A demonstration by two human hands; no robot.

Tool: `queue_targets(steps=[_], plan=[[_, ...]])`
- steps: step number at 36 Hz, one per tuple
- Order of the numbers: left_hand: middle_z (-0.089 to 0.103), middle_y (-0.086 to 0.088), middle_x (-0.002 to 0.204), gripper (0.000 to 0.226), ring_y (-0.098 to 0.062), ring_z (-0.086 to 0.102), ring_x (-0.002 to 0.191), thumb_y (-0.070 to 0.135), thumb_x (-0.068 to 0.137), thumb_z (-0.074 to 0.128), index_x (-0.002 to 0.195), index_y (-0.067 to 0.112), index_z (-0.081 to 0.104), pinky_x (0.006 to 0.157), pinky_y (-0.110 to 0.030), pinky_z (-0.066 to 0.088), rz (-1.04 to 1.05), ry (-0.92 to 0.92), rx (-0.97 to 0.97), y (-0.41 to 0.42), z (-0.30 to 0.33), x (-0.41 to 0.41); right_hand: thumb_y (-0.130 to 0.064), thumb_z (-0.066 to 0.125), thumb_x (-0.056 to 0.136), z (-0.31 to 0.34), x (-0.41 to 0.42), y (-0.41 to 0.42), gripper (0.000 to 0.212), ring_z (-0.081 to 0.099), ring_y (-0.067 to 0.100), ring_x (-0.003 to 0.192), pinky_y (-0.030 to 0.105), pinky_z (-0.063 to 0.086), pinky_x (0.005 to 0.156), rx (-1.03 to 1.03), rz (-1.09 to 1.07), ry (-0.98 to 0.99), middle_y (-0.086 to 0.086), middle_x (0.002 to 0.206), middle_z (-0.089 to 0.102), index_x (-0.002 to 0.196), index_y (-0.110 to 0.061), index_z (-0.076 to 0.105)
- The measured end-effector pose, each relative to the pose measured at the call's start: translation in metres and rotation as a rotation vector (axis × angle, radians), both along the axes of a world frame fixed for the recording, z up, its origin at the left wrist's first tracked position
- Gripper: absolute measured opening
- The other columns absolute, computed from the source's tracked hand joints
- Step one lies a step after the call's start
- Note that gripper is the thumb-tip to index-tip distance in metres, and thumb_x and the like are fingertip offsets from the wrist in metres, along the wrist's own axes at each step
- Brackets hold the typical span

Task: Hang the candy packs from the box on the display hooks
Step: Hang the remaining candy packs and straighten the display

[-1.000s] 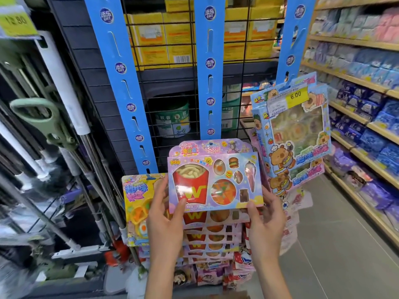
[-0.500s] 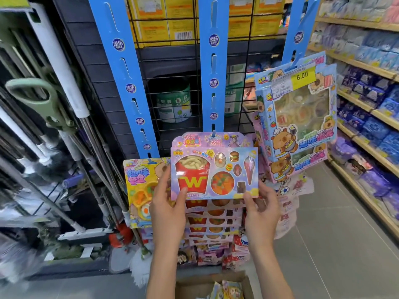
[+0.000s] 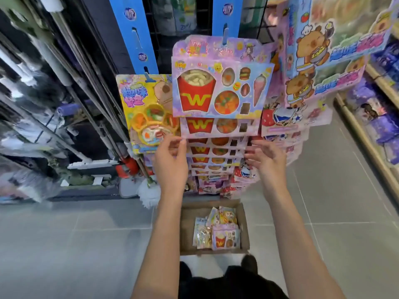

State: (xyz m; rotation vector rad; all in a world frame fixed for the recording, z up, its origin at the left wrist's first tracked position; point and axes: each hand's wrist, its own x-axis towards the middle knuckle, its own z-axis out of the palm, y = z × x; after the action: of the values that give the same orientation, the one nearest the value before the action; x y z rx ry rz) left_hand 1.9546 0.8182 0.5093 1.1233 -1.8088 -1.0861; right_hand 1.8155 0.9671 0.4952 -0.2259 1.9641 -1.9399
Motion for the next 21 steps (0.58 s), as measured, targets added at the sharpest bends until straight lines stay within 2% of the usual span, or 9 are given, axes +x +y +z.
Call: queue_targets(steps=[4,8,11,14,17,19,21], plan=[[0.067,0.006,0.079,0.022,-0.007,0.062,0.072,0.030,0.101,0.054,0.096,0.015,0.069,0.058,-0.009,0.041,-0.032,-0.088,0.200,0.013,-0.056,0.018,0.000,0.045,0.102,-0.042,0.010,0.026,0.029,0.069,0.019,0.072,0.024,0.055,0.064,0.101,0.079,-0.113,0.011,0.090,0.072,0.092,-0.016,0.067],[0.068,-0.001,0.079,0.026,-0.014,0.062,0.070,0.027,0.102,0.053,0.093,0.009,0.070,0.065,-0.021,0.048,-0.044,-0.122,0.416,0.027,-0.106,0.040,-0.004,0.046,0.103,-0.078,0.023,0.053,0.026,0.069,0.013,0.067,0.025,0.056,0.066,0.173,0.071,-0.244,0.004,0.079,0.074,0.092,-0.015,0.067],[0.066,-0.001,0.079,0.023,-0.011,0.059,0.070,0.022,0.103,0.052,0.092,0.010,0.068,0.064,-0.015,0.047,-0.045,-0.138,0.541,0.043,-0.138,0.056,-0.006,0.048,0.102,-0.110,0.036,0.069,0.025,0.067,0.025,0.079,0.030,0.054,0.073,0.236,0.059,-0.328,0.005,0.082,0.074,0.090,-0.016,0.067],[0.066,0.000,0.083,0.023,-0.010,0.059,0.073,0.026,0.103,0.051,0.095,0.011,0.068,0.060,-0.009,0.042,-0.065,-0.206,0.660,0.060,-0.172,0.069,-0.003,0.048,0.101,-0.142,0.053,0.082,0.024,0.066,0.028,0.084,0.032,0.053,0.075,0.269,0.045,-0.380,0.013,0.090,0.071,0.090,-0.014,0.067],[0.065,0.001,0.081,0.025,-0.011,0.059,0.073,0.028,0.101,0.054,0.097,0.009,0.069,0.067,-0.017,0.046,-0.075,-0.247,0.790,0.072,-0.210,0.076,0.001,0.050,0.097,-0.179,0.067,0.088,0.018,0.065,0.028,0.085,0.034,0.053,0.077,0.303,0.017,-0.408,0.017,0.090,0.069,0.095,-0.006,0.067],[0.066,0.001,0.079,0.025,-0.012,0.061,0.071,0.030,0.099,0.057,0.099,0.009,0.071,0.073,-0.026,0.049,-0.074,-0.294,0.838,0.077,-0.238,0.079,0.002,0.051,0.097,-0.205,0.074,0.092,0.017,0.065,0.026,0.083,0.028,0.055,0.071,0.358,0.038,-0.417,0.018,0.091,0.068,0.095,-0.006,0.067],[0.067,0.002,0.076,0.021,-0.009,0.061,0.065,0.027,0.098,0.059,0.097,0.010,0.070,0.068,-0.024,0.049,-0.062,-0.330,0.873,0.081,-0.267,0.079,0.001,0.052,0.097,-0.235,0.077,0.097,0.018,0.066,0.022,0.081,0.025,0.056,0.068,0.401,0.073,-0.424,0.015,0.091,0.069,0.091,-0.008,0.066]])
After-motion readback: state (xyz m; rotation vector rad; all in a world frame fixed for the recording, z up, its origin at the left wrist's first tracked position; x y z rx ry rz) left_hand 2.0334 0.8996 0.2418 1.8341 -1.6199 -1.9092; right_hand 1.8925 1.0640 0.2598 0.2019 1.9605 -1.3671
